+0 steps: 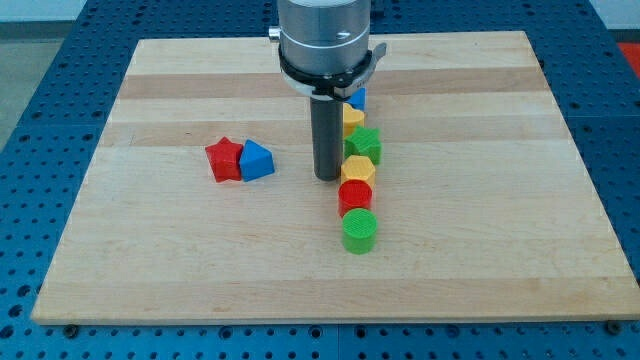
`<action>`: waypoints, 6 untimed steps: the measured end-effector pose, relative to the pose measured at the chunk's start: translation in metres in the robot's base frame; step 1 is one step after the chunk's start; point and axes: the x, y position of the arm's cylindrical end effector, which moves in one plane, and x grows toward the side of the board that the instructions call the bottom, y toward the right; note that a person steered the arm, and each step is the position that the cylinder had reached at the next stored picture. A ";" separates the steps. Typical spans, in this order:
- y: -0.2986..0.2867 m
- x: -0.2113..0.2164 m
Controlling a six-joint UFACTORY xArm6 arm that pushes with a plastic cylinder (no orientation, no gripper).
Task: Slightly push the triangle towards the down
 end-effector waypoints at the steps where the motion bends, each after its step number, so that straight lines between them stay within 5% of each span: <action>1: -0.012 -0.011; 3: -0.072 -0.066; 4: -0.099 -0.043; 6: -0.186 -0.062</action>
